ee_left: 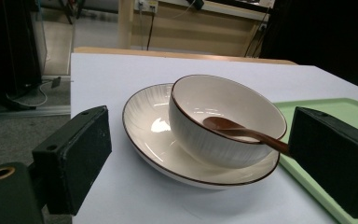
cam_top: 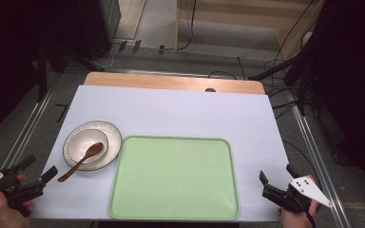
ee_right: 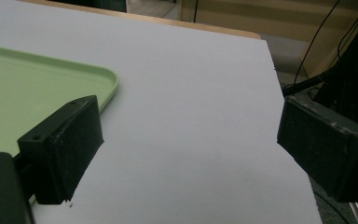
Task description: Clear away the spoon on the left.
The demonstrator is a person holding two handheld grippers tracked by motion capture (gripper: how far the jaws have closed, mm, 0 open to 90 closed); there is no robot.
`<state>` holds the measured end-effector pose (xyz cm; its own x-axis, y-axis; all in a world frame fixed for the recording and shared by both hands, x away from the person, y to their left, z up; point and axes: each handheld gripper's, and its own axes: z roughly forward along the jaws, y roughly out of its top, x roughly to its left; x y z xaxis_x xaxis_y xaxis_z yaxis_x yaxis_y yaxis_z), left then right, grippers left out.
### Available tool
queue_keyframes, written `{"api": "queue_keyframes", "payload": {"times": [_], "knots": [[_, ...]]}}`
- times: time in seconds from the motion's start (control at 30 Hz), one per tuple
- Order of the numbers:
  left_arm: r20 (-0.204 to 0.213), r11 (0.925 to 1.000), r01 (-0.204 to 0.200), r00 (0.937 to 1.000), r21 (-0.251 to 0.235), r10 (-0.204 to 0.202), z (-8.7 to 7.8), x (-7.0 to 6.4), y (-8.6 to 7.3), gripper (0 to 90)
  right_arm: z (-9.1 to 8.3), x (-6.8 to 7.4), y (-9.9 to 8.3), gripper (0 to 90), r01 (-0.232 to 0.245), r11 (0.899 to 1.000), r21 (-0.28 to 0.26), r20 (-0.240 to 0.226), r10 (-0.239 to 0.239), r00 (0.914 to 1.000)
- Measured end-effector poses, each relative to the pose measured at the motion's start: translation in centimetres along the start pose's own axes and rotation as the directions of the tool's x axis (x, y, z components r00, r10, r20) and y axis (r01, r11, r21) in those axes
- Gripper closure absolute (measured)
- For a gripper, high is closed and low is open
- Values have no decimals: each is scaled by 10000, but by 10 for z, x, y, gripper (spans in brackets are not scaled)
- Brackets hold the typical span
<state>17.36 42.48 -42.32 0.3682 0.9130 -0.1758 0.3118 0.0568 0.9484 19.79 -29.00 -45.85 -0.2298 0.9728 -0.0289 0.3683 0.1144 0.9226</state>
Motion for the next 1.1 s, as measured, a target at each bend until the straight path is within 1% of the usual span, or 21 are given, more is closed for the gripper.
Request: {"api": "queue_keyframes", "payload": {"times": [0.07,0.1,0.17,0.2,0.23,0.27,0.3,0.33,0.37,0.47,0.5,0.67,0.7,0.77,0.8,0.87,0.93,0.97,1.03,1.07,1.1], "knots": [[112,10000,78,9999,22,-78,0,-2,3,65,0,0,-1,112,13,10000,19,50,-14,10000],[98,10000,32,9999,39,-32,0,-3,5,63,0,0,-1,124,-12,10000,20,84,12,10000],[-122,9998,-197,9997,51,198,0,-8,9,14,1,1,-1,128,-34,10000,44,85,33,10000],[-122,9998,-197,9997,51,198,0,-8,9,4,1,1,-1,128,-34,10000,44,85,33,10000],[-43,9995,-301,9995,65,301,0,-12,14,4,1,1,-1,128,51,10000,52,57,-51,10000],[-43,9995,-301,9995,65,301,0,-12,14,4,1,1,-1,128,51,10000,52,57,-51,10000],[144,9997,-224,9996,34,223,0,-15,19,4,1,2,-1,128,75,10000,25,43,-75,10000],[144,9997,-224,9996,34,223,0,-15,19,2,1,2,-1,131,73,10000,22,41,-73,10000],[235,9997,-221,9995,90,219,3,-17,22,0,1,2,-1,131,92,10000,29,37,-92,10000],[156,9993,-307,9994,199,304,6,-21,24,0,2,2,-2,133,97,9999,117,36,-97,9999],[25,9989,-288,9996,380,288,8,-25,27,0,2,3,-2,133,124,9998,133,30,-125,9999],[73,9989,-198,9998,425,195,11,-31,32,0,2,3,-2,133,223,9996,157,56,-224,9997],[-76,9985,-271,9996,474,275,13,-34,33,1,3,4,-2,132,252,9996,142,78,-253,9996],[-116,9983,-263,9996,523,269,14,-35,33,12,3,4,-2,132,253,9996,143,92,-254,9996],[-126,9968,-265,9995,759,275,17,-38,33,32,3,4,-2,132,279,9995,156,95,-280,9996],[-38,9960,-247,9997,857,252,20,-40,33,59,3,5,-3,132,261,9995,193,116,-263,9996],[-78,9945,-247,9996,1018,256,23,-44,32,70,3,5,-3,133,284,9994,191,117,-287,9995],[-83,9930,-192,9998,1166,203,26,-48,31,86,3,5,-3,132,338,9993,184,98,-340,9994],[-96,9922,-195,9997,1229,209,28,-49,31,129,3,5,-3,132,347,9992,186,111,-349,9993],[-90,9913,-159,9998,1310,172,29,-51,30,137,3,5,-3,133,338,9992,201,130,-341,9993],[15,9883,-96,10000,1519,95,30,-52,29,149,3,5,-3,133,356,9992,197,139,-359,9993]]}}
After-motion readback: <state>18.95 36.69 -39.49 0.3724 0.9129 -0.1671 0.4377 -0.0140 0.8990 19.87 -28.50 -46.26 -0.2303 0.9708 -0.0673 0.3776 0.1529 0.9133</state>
